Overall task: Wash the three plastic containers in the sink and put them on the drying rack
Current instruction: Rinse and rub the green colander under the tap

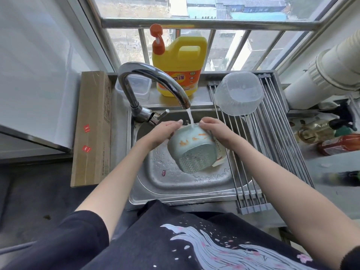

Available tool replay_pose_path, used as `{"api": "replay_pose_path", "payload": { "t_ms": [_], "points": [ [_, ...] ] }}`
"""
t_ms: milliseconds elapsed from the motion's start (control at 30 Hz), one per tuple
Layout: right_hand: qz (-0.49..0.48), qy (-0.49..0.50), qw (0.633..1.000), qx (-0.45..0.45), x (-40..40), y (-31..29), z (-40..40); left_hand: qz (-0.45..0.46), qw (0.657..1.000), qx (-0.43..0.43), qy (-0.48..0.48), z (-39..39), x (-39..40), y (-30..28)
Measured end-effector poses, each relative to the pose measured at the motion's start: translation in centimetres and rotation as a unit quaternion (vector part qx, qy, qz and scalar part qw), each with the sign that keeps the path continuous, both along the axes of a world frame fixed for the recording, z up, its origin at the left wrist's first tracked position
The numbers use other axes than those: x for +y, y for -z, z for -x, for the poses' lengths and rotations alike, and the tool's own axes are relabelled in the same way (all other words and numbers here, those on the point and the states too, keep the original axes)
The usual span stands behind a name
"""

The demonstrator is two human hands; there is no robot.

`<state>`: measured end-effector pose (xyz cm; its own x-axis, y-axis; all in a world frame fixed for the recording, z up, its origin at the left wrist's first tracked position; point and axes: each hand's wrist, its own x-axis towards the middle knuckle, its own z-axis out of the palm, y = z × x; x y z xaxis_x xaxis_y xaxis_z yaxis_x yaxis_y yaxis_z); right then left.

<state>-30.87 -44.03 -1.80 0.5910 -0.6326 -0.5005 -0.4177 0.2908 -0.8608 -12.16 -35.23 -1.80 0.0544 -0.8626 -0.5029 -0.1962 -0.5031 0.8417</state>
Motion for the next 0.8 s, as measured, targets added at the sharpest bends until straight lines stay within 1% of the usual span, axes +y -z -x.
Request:
{"api": "replay_pose_path", "payload": {
  "t_ms": [67,133,167,233,267,333,400,467,533,600,700,800],
  "points": [
    [-0.015,-0.019,1.000,0.004,-0.5,-0.4,-0.5,-0.040,0.998,0.052,0.022,0.3,-0.2,-0.4],
    [-0.022,-0.054,0.998,0.014,-0.8,-0.8,-1.3,-0.081,0.991,0.103,0.022,0.8,-0.4,-0.7],
    [-0.024,-0.065,0.997,0.019,-0.9,-0.9,-1.8,-0.091,0.988,0.121,0.017,0.9,-0.5,-0.8],
    [-0.021,-0.070,0.997,0.020,-1.2,-1.2,-2.6,-0.076,0.987,0.144,-0.009,0.9,-0.7,-0.5],
    [-0.012,-0.072,0.997,0.026,-1.4,-1.2,-2.9,-0.060,0.987,0.146,-0.024,0.8,-0.7,-0.2],
    [0.034,-0.063,0.996,0.051,-1.8,-1.3,-3.7,-0.033,0.992,0.111,-0.048,0.6,-0.7,-0.1],
    [0.074,-0.025,0.995,0.068,-2.3,-1.3,-4.1,-0.020,0.994,0.091,-0.055,0.4,-0.6,0.1],
    [0.078,0.014,0.995,0.068,-2.7,-1.0,-3.8,-0.007,0.994,0.091,-0.057,0.0,-0.6,0.5],
    [0.074,0.028,0.994,0.080,-2.7,-0.5,-2.9,-0.004,0.992,0.106,-0.066,-0.3,-0.4,0.6],
    [0.067,0.027,0.994,0.087,-2.0,-0.7,-1.9,-0.010,0.985,0.148,-0.091,-0.4,-0.4,0.5],
    [0.048,0.024,0.996,0.071,-0.8,-0.9,-0.7,-0.012,0.977,0.182,-0.112,-0.3,-0.4,0.6],
    [0.050,0.040,0.997,0.045,-0.3,-0.3,-0.1,-0.043,0.972,0.192,-0.126,0.2,-0.7,0.9]
  ]
}}
